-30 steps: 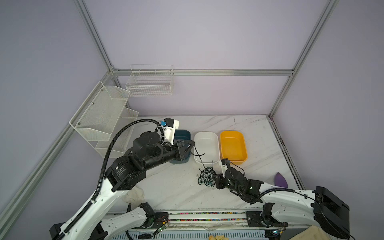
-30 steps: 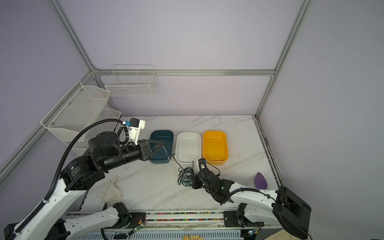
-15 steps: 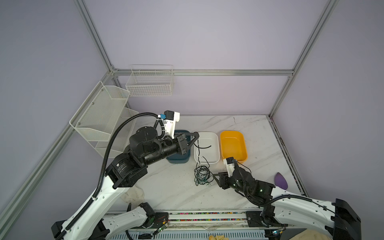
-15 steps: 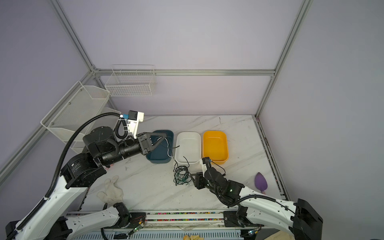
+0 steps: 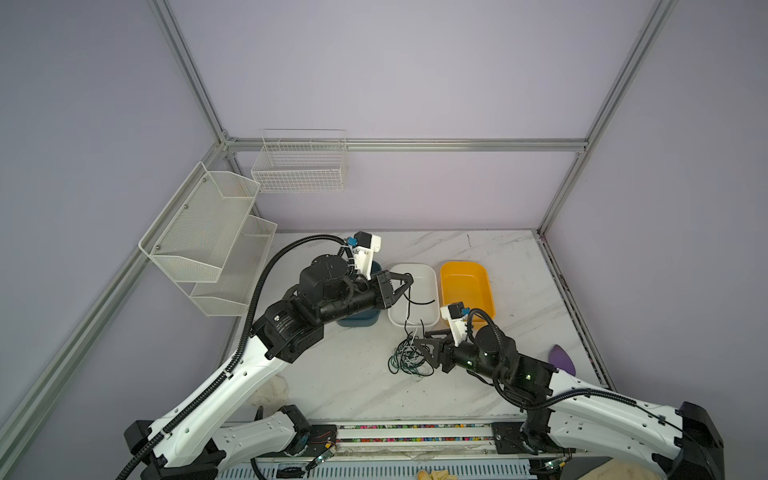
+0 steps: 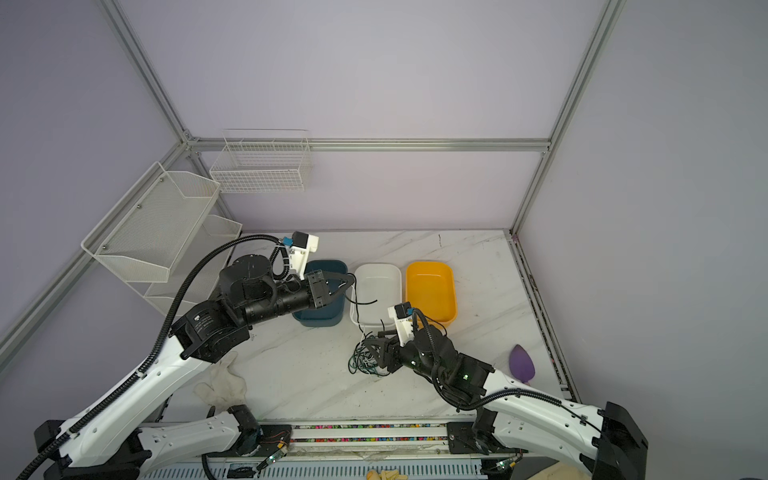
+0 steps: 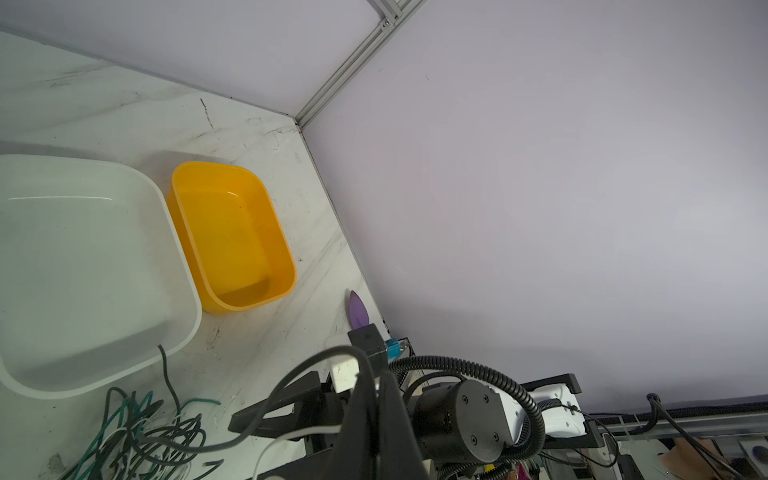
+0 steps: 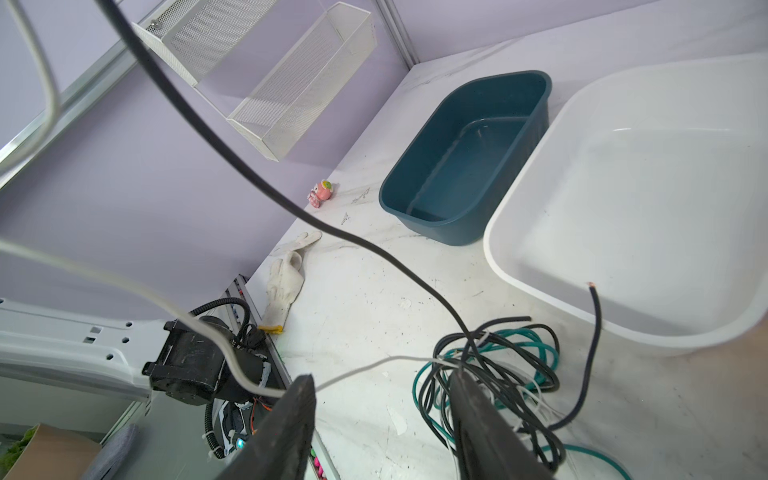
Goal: Untangle the cables
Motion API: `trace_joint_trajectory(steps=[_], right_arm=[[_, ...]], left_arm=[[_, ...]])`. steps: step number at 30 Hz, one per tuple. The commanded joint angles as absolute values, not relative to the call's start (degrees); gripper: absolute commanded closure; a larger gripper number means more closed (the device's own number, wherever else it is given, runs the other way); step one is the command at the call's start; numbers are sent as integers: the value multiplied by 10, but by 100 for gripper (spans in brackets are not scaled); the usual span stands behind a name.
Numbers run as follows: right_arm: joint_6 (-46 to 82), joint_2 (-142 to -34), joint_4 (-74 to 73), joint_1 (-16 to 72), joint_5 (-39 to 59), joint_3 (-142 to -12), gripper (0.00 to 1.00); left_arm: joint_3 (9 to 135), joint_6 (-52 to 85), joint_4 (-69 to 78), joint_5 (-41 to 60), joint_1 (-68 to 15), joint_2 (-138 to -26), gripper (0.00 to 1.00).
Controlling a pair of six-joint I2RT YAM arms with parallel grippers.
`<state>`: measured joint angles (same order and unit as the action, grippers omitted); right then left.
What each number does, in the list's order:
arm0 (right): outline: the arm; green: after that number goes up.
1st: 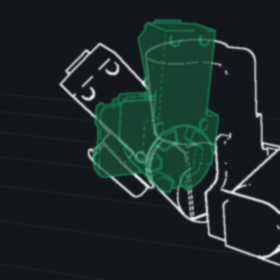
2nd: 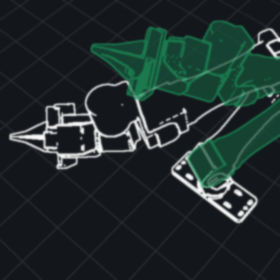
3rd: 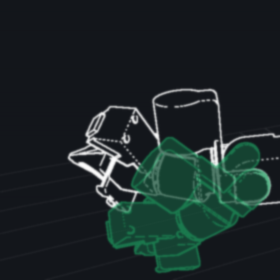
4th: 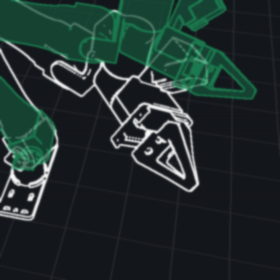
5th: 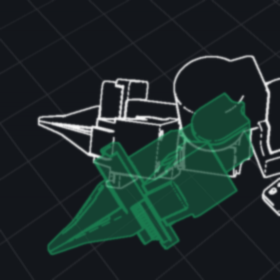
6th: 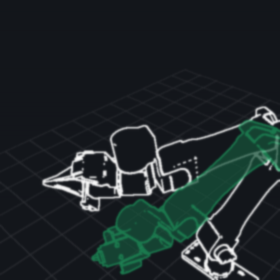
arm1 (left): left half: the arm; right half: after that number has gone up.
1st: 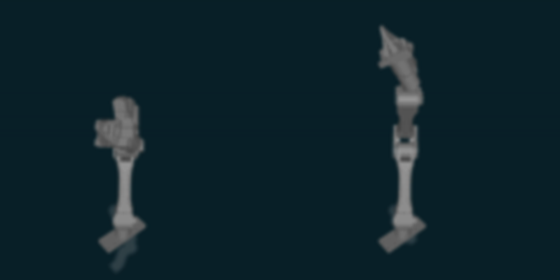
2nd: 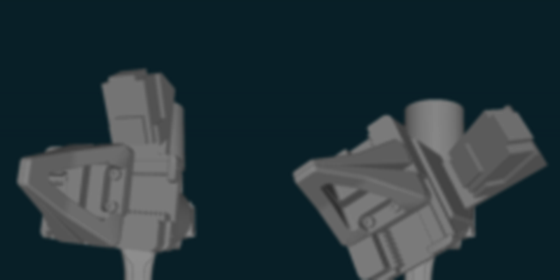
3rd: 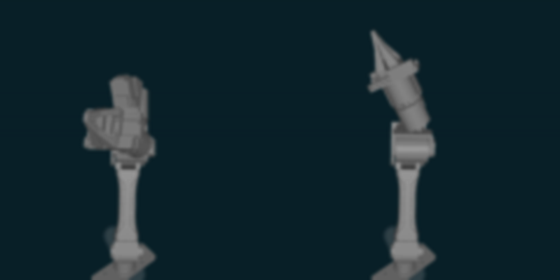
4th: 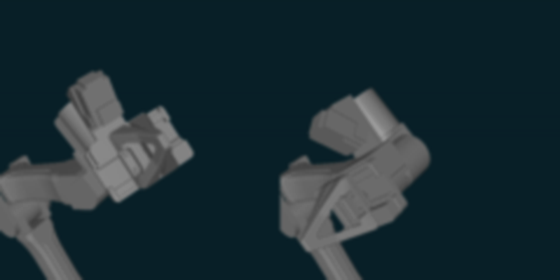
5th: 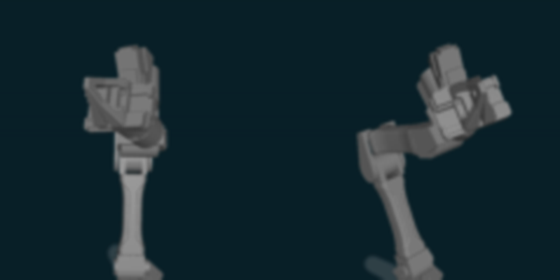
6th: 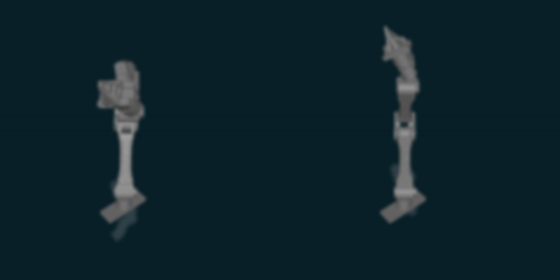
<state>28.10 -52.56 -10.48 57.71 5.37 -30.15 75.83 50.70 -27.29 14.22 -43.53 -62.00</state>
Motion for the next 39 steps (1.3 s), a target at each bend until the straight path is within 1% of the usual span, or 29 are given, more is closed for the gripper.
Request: trace_joint_trajectory(steps=[1,4,7,11,13,17,22,29,31,32,33,34,36,38,39], right_arm=[[264,-541,-176,581,77,-324,45],[254,-540,-173,583,81,-331,45],[235,-523,-117,583,57,-341,44],[228,-507,-29,583,-1,-351,44],[226,-504,5,583,-10,-359,44],[234,-471,-42,583,39,-330,41],[230,-468,-88,584,84,-325,40],[234,-520,-158,585,111,-327,39],[242,-536,-185,586,113,-327,41],[246,-546,-197,587,112,-328,45],[247,-556,-202,587,108,-331,51],[248,-562,-203,588,104,-334,59],[253,-567,-209,589,96,-333,78],[254,-555,-204,589,90,-331,92],[252,-545,-193,589,83,-331,96]], left_arm=[[735,520,-231,153,-433,-614,100],[729,516,-236,145,-433,-612,100],[728,510,-245,137,-433,-611,100],[728,505,-249,129,-433,-612,100],[729,503,-252,129,-433,-613,100],[730,501,-253,129,-433,-615,100],[724,502,-254,127,-433,-609,100],[712,506,-248,126,-433,-600,100],[709,507,-247,126,-433,-599,100],[706,507,-247,126,-433,-599,100],[705,507,-246,125,-433,-599,100],[702,507,-246,126,-433,-597,100],[695,508,-244,126,-433,-593,100],[688,508,-245,123,-432,-589,100],[684,508,-246,122,-432,-587,99]])
